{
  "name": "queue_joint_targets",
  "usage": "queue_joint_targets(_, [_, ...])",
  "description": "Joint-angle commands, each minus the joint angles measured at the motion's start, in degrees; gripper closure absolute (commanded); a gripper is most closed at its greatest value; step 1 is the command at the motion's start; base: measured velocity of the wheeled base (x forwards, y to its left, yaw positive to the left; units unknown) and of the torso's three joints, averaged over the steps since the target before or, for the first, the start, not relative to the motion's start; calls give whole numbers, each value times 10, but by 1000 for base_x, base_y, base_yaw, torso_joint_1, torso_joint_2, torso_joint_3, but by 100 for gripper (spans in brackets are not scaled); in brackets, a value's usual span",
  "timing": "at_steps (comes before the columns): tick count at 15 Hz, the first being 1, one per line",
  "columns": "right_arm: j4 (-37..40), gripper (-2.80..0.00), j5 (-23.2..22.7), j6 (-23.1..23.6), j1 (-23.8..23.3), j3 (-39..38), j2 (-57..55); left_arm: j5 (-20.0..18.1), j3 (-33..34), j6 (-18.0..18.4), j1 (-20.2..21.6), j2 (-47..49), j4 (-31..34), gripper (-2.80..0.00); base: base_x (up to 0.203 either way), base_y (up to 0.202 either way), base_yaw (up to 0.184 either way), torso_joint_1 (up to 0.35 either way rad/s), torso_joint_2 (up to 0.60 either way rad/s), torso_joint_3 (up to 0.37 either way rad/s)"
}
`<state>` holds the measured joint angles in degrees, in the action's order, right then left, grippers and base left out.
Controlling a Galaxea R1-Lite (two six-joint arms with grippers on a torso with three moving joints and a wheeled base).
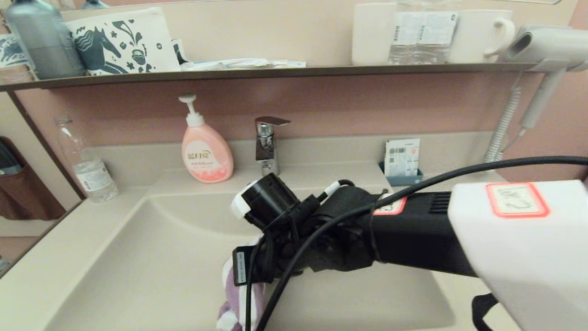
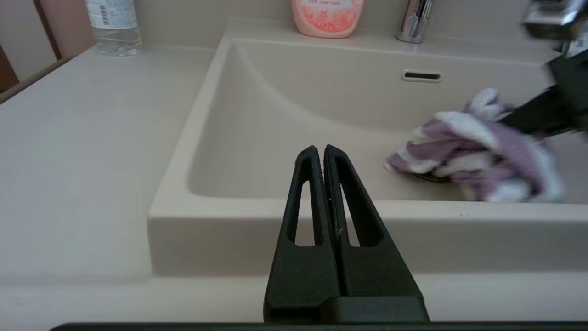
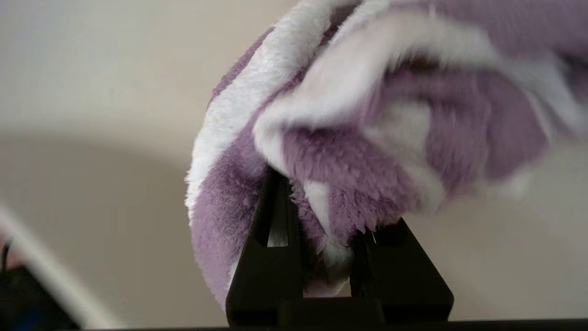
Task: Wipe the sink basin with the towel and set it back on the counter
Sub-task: Wipe the sink
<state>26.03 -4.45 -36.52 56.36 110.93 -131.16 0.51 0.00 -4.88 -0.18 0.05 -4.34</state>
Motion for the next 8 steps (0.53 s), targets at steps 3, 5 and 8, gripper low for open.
queue_joint_targets(3, [56,0,1,-1,-9,-56,119,0,0,0,0,0,-1,0,0,0,0,0,0,0])
queue_joint_targets(5, [83,0,1,-1,-27,-90,183,0,0,0,0,0,-1,0,0,0,0,0,0,0])
queue_joint_targets(8, [118,0,1,-2,-78,-133,301,0,0,0,0,0,-1,0,0,0,0,0,0,0])
